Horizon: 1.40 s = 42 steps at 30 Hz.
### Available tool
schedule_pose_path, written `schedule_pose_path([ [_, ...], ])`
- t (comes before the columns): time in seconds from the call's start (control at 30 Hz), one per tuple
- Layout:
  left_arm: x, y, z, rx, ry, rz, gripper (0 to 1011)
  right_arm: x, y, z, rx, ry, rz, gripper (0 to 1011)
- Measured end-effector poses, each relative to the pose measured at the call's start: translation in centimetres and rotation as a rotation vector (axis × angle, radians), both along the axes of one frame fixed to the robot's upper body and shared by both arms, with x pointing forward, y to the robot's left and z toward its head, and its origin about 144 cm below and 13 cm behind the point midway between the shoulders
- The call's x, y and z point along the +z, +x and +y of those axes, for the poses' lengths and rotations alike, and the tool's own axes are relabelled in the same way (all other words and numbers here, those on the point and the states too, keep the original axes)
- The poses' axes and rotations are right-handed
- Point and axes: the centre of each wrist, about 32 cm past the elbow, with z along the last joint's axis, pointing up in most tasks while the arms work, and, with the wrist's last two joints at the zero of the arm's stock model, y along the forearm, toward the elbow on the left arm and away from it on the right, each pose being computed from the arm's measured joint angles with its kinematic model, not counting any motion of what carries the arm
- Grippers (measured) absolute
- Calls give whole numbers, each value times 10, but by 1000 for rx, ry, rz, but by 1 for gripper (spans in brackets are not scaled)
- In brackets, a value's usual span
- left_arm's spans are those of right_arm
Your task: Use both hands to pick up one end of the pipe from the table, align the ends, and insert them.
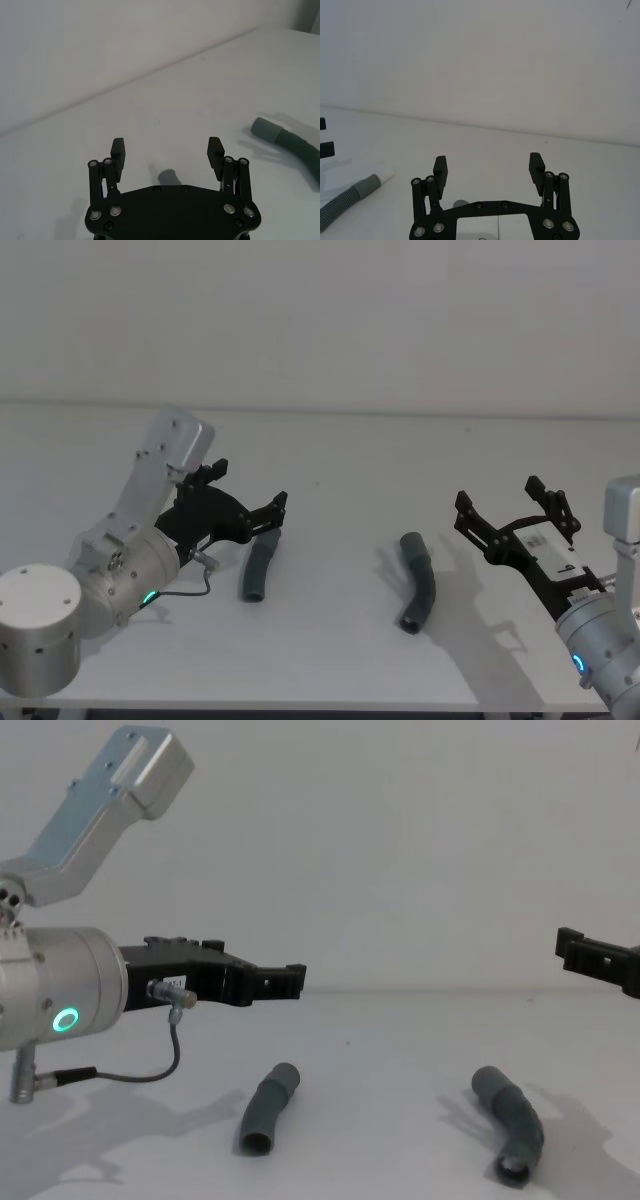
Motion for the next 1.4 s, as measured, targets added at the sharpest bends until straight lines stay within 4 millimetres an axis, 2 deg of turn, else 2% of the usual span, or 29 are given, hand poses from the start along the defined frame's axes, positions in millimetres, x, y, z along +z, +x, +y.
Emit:
schedule_pose_path([
  [0.63, 30, 1, 1, 28, -57, 281, 1001, 0, 0, 0, 0, 0, 0, 1001],
  [1.4, 35, 7, -7, 67, -19, 408, 1001, 0, 0, 0, 0, 0, 0, 1001],
])
